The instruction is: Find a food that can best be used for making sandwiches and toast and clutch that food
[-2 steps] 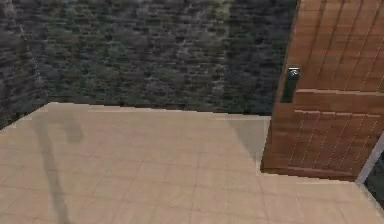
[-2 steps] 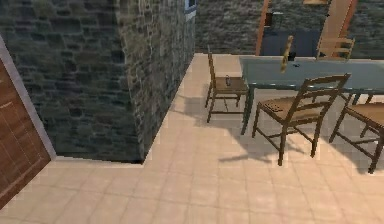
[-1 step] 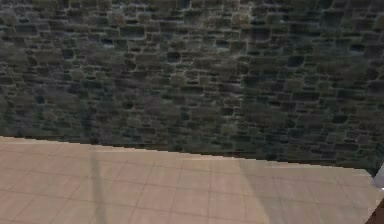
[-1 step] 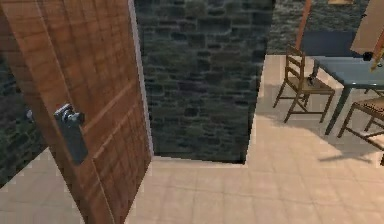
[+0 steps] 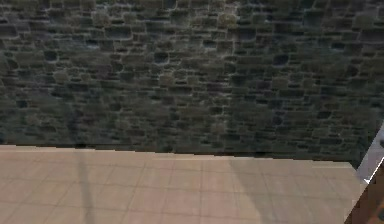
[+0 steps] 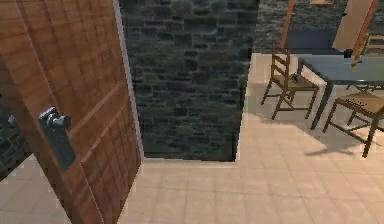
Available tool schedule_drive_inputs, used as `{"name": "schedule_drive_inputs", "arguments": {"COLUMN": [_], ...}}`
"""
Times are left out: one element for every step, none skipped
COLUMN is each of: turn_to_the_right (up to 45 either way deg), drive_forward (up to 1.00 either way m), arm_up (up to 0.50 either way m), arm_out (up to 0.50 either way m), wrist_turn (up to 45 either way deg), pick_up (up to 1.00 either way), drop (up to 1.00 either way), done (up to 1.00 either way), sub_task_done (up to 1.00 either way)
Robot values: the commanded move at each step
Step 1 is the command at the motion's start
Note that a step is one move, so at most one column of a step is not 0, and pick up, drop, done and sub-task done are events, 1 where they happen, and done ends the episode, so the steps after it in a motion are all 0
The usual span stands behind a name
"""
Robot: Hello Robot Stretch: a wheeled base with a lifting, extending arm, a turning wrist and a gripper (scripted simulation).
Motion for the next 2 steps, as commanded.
{"name": "schedule_drive_inputs", "arguments": {"turn_to_the_right": [0.0,21.0], "drive_forward": [0.2,0.0], "arm_up": [0.0,0.0], "arm_out": [0.0,0.0], "wrist_turn": [0.0,0.0], "pick_up": [0.0,0.0], "drop": [0.0,0.0], "done": [0.0,0.0], "sub_task_done": [0.0,0.0]}}
